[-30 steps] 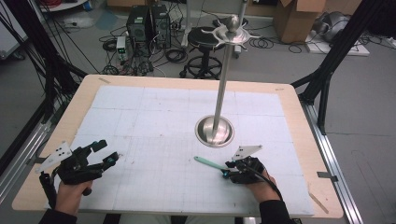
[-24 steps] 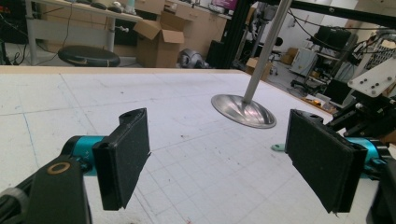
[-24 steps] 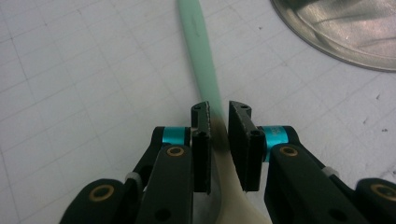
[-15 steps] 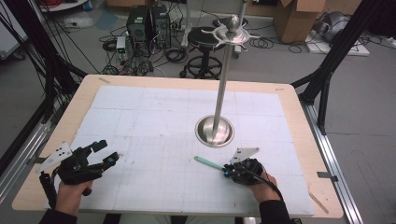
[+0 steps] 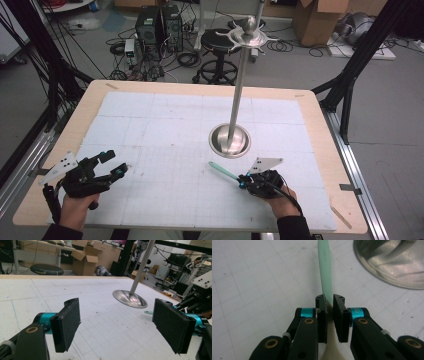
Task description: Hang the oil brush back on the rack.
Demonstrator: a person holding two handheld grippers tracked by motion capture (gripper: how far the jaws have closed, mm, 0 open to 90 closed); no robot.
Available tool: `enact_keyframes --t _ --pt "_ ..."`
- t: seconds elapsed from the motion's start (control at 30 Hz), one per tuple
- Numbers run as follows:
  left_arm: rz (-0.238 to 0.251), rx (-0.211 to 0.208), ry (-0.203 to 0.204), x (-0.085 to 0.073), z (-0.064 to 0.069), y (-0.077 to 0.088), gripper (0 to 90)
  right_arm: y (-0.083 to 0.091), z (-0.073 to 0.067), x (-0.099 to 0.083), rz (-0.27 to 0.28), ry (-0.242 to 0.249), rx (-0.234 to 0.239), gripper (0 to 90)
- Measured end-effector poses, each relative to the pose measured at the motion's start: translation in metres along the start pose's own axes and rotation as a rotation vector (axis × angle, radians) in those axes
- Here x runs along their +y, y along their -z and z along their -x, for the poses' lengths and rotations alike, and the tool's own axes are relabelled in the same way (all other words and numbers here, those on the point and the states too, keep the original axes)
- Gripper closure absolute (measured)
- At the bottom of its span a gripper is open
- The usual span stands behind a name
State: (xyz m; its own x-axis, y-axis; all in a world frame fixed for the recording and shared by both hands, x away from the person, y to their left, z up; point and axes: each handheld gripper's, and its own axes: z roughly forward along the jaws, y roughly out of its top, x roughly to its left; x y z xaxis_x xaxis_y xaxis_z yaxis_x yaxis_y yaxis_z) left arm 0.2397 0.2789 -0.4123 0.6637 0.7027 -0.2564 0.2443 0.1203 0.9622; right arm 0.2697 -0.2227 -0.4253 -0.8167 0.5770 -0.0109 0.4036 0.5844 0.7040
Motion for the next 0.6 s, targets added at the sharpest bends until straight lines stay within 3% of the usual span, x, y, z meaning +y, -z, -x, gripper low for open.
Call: enact_keyframes --t 0.17,0.33,0.43,0.6 --pt "-0.007 -0.006 -0.003 0.0 0.0 0.0 23.4 0.009 -0.002 0.004 0.087 -0.032 0.031 82.2" --pt "-0.01 -0.025 0.005 0.0 0.002 -0.001 23.4 0.012 -0.006 0.009 0.153 -0.033 0.056 82.1" --pt "-0.018 -0.047 0.013 -0.001 0.002 -0.003 23.5 0.017 -0.011 0.016 0.212 -0.036 0.083 82.0" --pt "-0.016 -0.105 0.026 0.001 0.006 -0.004 23.8 0.02 -0.018 0.022 0.24 -0.015 0.102 82.0"
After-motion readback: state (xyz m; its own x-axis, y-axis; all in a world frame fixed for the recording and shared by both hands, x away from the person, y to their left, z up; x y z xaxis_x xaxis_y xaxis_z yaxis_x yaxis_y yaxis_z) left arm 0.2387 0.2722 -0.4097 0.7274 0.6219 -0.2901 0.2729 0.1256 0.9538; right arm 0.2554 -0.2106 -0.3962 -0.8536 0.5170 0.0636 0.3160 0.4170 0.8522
